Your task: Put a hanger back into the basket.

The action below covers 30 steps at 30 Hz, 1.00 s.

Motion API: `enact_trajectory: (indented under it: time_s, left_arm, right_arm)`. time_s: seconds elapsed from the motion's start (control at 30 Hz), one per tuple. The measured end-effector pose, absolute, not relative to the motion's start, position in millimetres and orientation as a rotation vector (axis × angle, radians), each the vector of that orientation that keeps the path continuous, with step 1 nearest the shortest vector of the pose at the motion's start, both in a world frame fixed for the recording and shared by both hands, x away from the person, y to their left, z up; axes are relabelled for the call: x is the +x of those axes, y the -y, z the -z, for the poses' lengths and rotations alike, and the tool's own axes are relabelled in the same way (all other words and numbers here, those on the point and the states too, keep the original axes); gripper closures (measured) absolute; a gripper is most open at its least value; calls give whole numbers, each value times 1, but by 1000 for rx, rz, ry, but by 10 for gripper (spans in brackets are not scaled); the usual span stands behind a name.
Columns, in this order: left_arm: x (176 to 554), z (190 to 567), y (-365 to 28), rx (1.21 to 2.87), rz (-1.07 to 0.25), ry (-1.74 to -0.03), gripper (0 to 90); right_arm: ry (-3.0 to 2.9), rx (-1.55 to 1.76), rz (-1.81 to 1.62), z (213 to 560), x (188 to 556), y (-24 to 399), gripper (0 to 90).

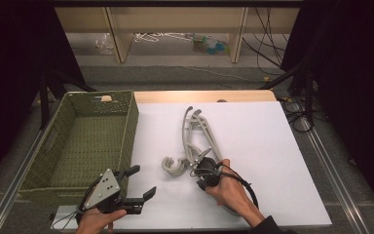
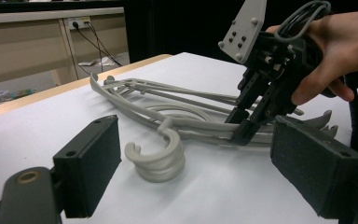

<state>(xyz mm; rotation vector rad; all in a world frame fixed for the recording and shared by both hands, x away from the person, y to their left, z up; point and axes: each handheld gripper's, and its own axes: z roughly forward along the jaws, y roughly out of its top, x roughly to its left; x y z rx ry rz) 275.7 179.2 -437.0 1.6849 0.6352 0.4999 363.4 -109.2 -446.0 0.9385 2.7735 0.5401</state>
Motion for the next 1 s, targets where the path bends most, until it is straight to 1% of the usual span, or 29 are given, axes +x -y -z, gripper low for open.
enact_trajectory:
  time_s: [0.63, 0.7, 0.73, 0.77, 0.83, 0.87, 0.93, 1.0]
  left_arm:
    - [275, 437, -178, 1678, -492, -647, 160]
    - [276, 437, -179, 1694, -505, -621, 159]
    - [276, 437, -179, 1694, -505, -624, 160]
    - [276, 437, -179, 1692, -506, -622, 160]
    - [275, 437, -179, 1693, -504, -623, 160]
    - [276, 437, -179, 1695, -505, -618, 160]
    - [276, 437, -179, 1693, -505, -618, 159]
    - [276, 437, -179, 1695, -506, -619, 159]
  right_arm:
    - [-2785, 975, -580, 440, 366, 115, 714]
    - [-2787, 969, -585, 438, 366, 115, 713]
    - [-2803, 946, -580, 436, 366, 116, 756]
    - [-2814, 945, -568, 437, 367, 116, 763]
    - [-2829, 968, -588, 442, 369, 118, 761]
    - [-2830, 985, -591, 443, 370, 118, 742]
    - [-2824, 972, -576, 444, 370, 116, 747]
    - [-2822, 944, -567, 442, 368, 114, 772]
